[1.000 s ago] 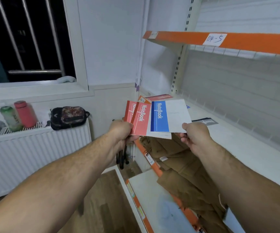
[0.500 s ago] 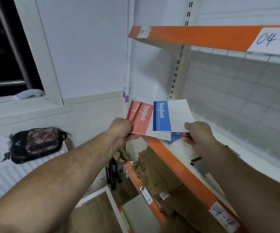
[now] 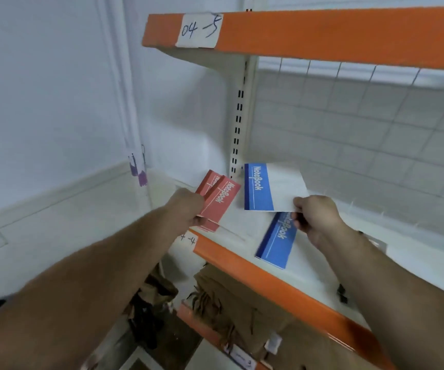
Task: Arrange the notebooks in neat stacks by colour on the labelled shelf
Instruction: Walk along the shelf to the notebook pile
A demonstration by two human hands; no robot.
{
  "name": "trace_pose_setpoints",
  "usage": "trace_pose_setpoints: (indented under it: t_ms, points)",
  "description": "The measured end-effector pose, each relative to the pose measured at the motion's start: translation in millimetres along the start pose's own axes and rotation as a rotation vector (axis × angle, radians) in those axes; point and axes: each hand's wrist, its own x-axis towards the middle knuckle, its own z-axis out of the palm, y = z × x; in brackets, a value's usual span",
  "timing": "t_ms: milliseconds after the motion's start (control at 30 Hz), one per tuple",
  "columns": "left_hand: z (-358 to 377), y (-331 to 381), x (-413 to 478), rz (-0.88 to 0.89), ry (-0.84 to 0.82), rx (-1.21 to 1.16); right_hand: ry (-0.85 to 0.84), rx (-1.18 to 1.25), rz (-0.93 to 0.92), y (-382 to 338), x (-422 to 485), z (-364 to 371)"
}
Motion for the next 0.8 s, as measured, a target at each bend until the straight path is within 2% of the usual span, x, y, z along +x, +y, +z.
trace_pose_setpoints:
  t_ms: [200, 300, 433, 533, 733, 800]
  points:
    - [-3, 0, 47, 0.024, -0.170, 0.108, 0.147, 0.058, 0.003, 5, -7, 20]
    - [-3, -4, 58, 0.072, -0.199, 0.216, 0.201, 0.065, 0.010, 8, -15, 25]
    - [-9, -5, 60, 0.273, -0.170, 0.613, 0.250, 0.067, 0.023, 14, -24, 28]
    - [-11, -8, 65, 0.379, -0.184, 0.826, 0.273, 0.056, 0.024, 15, -28, 27]
    - [-12, -12, 70, 0.462, -0.158, 1.021, 0.291, 0.042, 0.007, 16, -35, 24]
    - [-13, -8, 67, 0.486, -0.093, 1.076, 0.303, 0.036, 0.017, 19, -38, 23]
